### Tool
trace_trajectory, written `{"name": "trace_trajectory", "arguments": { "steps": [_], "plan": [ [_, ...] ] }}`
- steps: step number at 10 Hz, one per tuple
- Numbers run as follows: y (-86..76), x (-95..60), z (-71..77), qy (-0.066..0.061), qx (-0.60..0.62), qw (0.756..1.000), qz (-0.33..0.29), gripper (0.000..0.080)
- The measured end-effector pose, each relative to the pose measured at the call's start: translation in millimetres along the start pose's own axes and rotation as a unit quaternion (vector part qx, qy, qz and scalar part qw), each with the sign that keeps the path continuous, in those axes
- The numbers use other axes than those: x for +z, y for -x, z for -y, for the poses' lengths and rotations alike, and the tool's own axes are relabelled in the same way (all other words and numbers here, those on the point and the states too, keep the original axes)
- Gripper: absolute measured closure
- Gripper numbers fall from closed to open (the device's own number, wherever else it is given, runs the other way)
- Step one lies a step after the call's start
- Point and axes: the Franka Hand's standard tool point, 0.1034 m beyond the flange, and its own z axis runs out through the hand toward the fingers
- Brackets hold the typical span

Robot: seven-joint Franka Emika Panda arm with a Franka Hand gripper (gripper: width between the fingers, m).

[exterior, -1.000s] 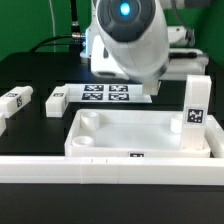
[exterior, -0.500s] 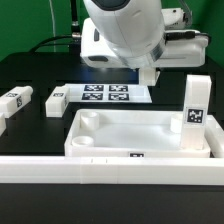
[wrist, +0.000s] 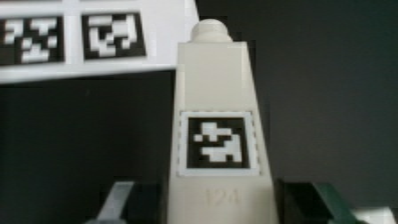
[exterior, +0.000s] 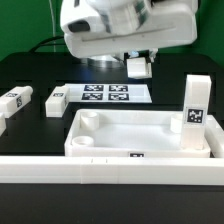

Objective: Assemble desk

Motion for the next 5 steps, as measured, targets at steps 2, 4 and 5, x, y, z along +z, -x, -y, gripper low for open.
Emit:
{"name": "trace_trajectory", "arguments": {
  "steps": [2,4,5],
  "plan": [
    [-5.9,-15.8,7.5,0.003,0.0,0.999,-0.036,0.051],
    [-16.7,-19.7,6.0,0.01,-0.002,0.992,-0.124,0.051],
    [-16.2,-20.3,5.0,0.013,-0.002,0.987,-0.158,0.0509]
  ]
}}
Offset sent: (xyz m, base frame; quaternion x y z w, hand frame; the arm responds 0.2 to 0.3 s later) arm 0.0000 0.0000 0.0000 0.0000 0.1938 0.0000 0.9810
